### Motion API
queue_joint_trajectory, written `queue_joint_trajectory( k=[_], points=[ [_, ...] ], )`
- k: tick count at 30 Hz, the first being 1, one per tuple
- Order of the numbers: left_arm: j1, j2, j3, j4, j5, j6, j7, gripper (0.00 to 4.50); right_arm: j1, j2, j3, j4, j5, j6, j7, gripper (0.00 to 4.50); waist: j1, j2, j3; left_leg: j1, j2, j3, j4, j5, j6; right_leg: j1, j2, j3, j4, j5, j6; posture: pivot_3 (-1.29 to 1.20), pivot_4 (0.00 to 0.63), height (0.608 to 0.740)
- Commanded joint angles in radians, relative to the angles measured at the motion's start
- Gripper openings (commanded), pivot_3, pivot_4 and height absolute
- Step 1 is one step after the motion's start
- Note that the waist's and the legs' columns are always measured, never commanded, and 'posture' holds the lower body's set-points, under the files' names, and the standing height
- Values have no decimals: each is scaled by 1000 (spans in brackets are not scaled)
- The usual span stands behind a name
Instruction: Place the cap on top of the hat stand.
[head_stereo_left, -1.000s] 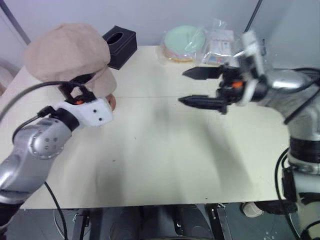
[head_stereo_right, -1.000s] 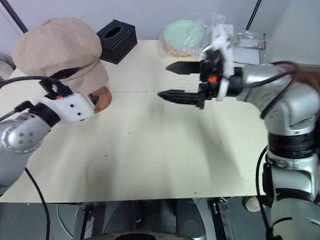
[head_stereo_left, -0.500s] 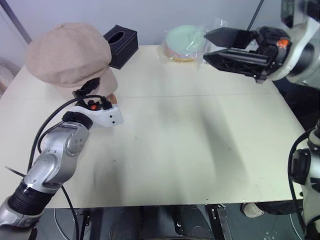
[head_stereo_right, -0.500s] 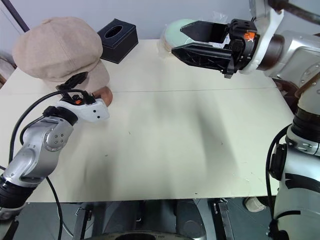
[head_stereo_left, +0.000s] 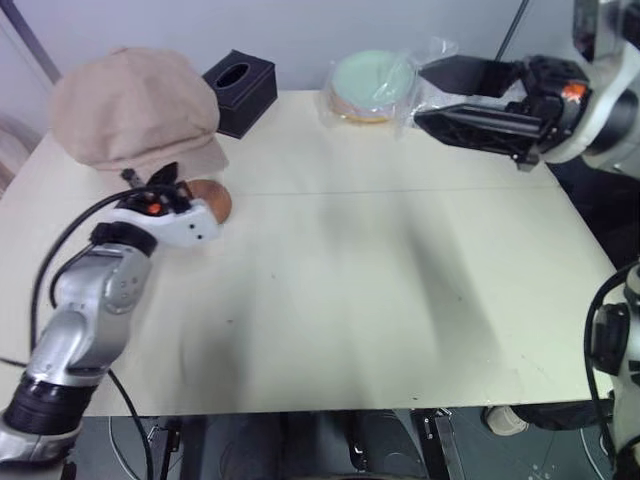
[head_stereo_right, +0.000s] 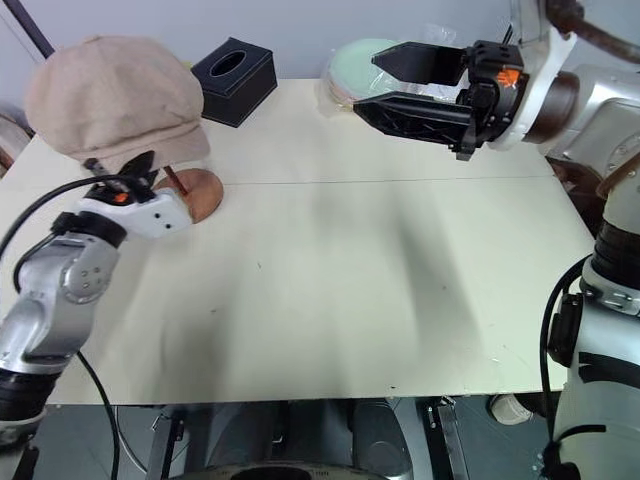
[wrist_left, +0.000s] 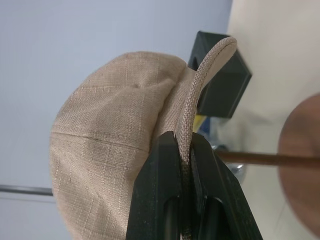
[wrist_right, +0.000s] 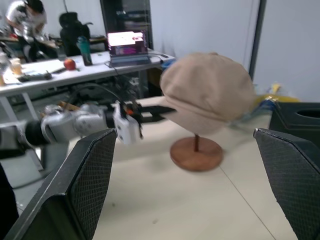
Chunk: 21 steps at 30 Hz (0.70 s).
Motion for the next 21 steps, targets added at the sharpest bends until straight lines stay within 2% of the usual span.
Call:
queue_joint_trajectory(
  k=[1, 5, 9, 14, 21],
  points=[
    [23, 86, 117, 112, -91, -324, 96, 49, -4, -10, 3, 0, -26, -43, 26, 4500, 1, 0, 0, 0, 0, 0, 0, 0, 0, 0, -1, 0, 0, 0, 0, 0, 150, 740],
    [-16, 191, 143, 319, -179, -646, 113, 49, 3, -2, 27, 8, -56, -72, 44, 4500, 8, 0, 0, 0, -1, 0, 0, 0, 0, 0, -2, 0, 0, 0, 0, 0, 150, 740],
    [-107, 254, 114, 506, -245, -834, 66, 49, 11, 2, 43, 11, -79, -90, 52, 4500, 23, 0, 0, -1, -2, 2, 0, 0, 0, 0, -2, 0, -1, 0, 0, 0, 150, 740],
    [-161, 302, 88, 666, -234, -993, 35, 49, 35, -6, 57, 1, -106, -112, 66, 4500, 24, 0, 0, -1, -2, 4, 0, 0, 0, 0, -1, -1, -1, 0, 0, 0, 150, 740],
    [-124, 333, 115, 768, -228, -1149, 25, 49, 53, -21, 70, 10, -146, -133, 94, 4500, 21, 0, 0, -1, -3, 4, 0, 0, 0, 0, 0, -1, 0, 0, 0, 0, 150, 740]
  ],
)
